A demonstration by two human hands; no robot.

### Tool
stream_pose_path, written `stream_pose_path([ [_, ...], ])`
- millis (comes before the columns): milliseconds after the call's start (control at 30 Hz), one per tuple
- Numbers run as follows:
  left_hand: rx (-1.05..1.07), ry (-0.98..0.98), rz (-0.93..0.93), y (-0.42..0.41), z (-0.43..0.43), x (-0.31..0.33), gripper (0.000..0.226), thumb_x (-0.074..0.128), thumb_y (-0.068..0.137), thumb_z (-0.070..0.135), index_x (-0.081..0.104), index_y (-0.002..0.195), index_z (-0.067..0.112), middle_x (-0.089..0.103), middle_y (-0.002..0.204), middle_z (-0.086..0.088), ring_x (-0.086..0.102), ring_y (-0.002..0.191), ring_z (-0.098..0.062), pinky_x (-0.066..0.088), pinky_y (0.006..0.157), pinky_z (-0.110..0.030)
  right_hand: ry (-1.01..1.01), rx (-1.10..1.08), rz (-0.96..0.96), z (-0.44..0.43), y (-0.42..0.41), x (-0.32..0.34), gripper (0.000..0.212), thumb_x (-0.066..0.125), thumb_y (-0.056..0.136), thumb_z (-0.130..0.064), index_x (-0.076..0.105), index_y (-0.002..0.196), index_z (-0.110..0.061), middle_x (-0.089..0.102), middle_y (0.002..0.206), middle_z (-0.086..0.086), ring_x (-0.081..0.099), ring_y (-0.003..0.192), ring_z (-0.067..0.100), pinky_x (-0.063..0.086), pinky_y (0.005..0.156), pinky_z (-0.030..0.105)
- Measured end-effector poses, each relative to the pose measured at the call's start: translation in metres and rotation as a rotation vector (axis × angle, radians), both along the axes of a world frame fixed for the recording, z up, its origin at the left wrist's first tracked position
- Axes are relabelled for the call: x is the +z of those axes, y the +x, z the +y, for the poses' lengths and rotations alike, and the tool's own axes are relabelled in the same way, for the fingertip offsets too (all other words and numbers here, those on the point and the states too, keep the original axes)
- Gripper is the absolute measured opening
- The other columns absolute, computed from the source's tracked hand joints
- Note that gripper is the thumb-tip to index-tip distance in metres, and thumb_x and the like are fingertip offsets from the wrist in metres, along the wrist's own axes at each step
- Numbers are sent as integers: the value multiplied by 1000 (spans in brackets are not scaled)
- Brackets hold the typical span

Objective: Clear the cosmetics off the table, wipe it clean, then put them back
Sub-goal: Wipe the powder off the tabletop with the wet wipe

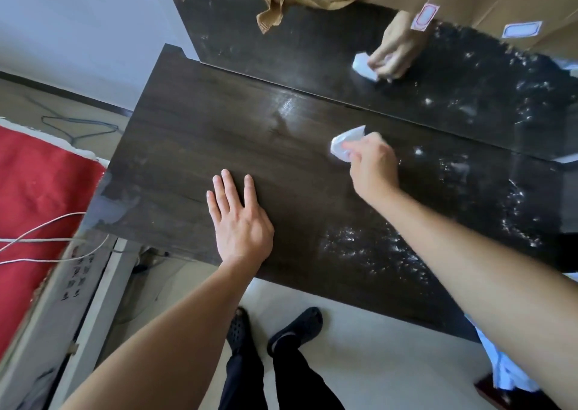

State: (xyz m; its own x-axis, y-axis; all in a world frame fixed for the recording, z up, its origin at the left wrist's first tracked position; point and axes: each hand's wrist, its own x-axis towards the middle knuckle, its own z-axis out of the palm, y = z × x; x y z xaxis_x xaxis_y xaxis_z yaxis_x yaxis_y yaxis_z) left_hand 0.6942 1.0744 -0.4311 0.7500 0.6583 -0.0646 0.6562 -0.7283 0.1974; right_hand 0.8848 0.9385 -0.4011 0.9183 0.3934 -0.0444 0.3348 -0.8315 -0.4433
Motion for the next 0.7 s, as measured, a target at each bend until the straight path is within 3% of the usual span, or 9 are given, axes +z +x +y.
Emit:
stream_pose_path([
  [133, 1, -18, 9, 0, -1, 3, 56, 28, 89, 23, 32, 143, 9, 16, 154, -25, 9, 144, -40, 7, 118, -52, 83, 365, 119, -57, -115, 7, 31, 60, 79, 7, 74, 97, -13, 57, 85, 5, 54, 80, 25, 49, 68, 30],
  [200, -3, -30, 14, 0, 0, 5, 58, 22, 88, 25, 32, 144, 10, 15, 155, -25, 8, 144, -39, 6, 118, -52, 80, 460, 207, -73, -123, 14, 29, 60, 79, 7, 74, 94, -14, 58, 84, 3, 55, 79, 22, 49, 68, 29],
  [267, -11, -32, 28, -1, 0, 5, 59, 21, 89, 26, 30, 145, 10, 14, 155, -24, 6, 145, -39, 4, 118, -51, 82, 355, 130, -71, -88, 15, 28, 60, 78, 7, 75, 89, -14, 60, 84, 6, 58, 77, 25, 46, 68, 27],
  [367, -12, -31, 28, 0, 1, 2, 57, 30, 89, 23, 30, 145, 11, 13, 155, -24, 6, 145, -39, 3, 118, -51, 19, 24, 5, -61, -25, 7, 29, 57, 80, 6, 75, 94, -11, 61, 89, 13, 60, 80, 32, 43, 71, 27],
  [433, -23, -29, 26, 0, 1, 1, 57, 37, 90, 21, 29, 145, 11, 12, 156, -24, 5, 145, -38, 3, 118, -51, 8, -52, -7, -59, -31, 0, 31, 56, 79, 7, 75, 95, -11, 61, 90, 13, 59, 82, 35, 41, 71, 26],
  [567, -40, -39, 16, -1, 2, 2, 56, 36, 92, 21, 27, 146, 11, 9, 156, -24, 2, 145, -38, 0, 119, -49, 103, 118, -34, -72, -139, -4, 31, 55, 77, 8, 74, 93, -11, 57, 84, 7, 54, 76, 26, 43, 68, 27],
  [700, -63, -75, -14, -4, 4, 6, 54, 34, 94, 21, 28, 147, 11, 11, 156, -23, 4, 145, -37, 1, 119, -48, 80, 297, 200, -89, -214, 13, 36, 55, 72, 5, 71, 90, -22, 56, 84, -1, 57, 80, 21, 41, 70, 17],
])
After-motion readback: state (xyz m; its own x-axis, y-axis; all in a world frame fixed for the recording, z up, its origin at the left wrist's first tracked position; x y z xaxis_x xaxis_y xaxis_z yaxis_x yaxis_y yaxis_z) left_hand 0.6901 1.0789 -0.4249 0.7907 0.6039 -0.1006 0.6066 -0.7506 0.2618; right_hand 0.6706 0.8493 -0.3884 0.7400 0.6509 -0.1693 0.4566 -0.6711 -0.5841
